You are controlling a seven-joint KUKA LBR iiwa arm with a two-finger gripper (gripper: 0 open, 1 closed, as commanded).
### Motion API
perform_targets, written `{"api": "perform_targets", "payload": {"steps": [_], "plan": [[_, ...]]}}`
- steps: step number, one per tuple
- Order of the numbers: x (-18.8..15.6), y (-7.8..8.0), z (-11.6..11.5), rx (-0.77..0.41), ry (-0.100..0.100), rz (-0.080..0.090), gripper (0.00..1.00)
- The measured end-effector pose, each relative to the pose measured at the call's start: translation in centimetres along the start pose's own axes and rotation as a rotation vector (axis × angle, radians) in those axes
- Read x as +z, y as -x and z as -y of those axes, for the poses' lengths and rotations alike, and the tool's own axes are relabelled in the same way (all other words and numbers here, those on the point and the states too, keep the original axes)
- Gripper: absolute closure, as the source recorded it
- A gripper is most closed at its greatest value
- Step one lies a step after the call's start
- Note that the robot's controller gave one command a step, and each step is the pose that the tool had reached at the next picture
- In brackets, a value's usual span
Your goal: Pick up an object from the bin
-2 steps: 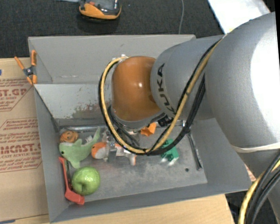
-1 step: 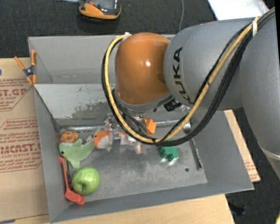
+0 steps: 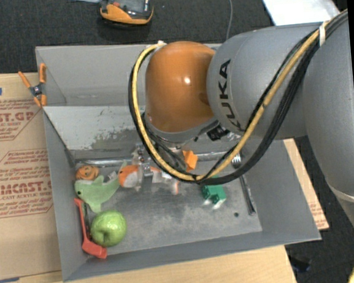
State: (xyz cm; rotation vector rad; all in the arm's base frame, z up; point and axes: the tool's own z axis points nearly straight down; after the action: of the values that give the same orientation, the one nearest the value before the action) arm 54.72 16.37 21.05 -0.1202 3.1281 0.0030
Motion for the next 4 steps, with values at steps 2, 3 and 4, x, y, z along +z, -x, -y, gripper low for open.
{"api": "perform_targets", "payload": {"steps": [2, 3, 4], "plan": [[0.00, 0.00, -0.01, 0.000, 0.000, 0.000, 1.00], [0.00, 0.00, -0.01, 0.000, 0.000, 0.000, 1.00], [0.00, 0.00, -0.01, 0.000, 0.000, 0.000, 1.00]]}}
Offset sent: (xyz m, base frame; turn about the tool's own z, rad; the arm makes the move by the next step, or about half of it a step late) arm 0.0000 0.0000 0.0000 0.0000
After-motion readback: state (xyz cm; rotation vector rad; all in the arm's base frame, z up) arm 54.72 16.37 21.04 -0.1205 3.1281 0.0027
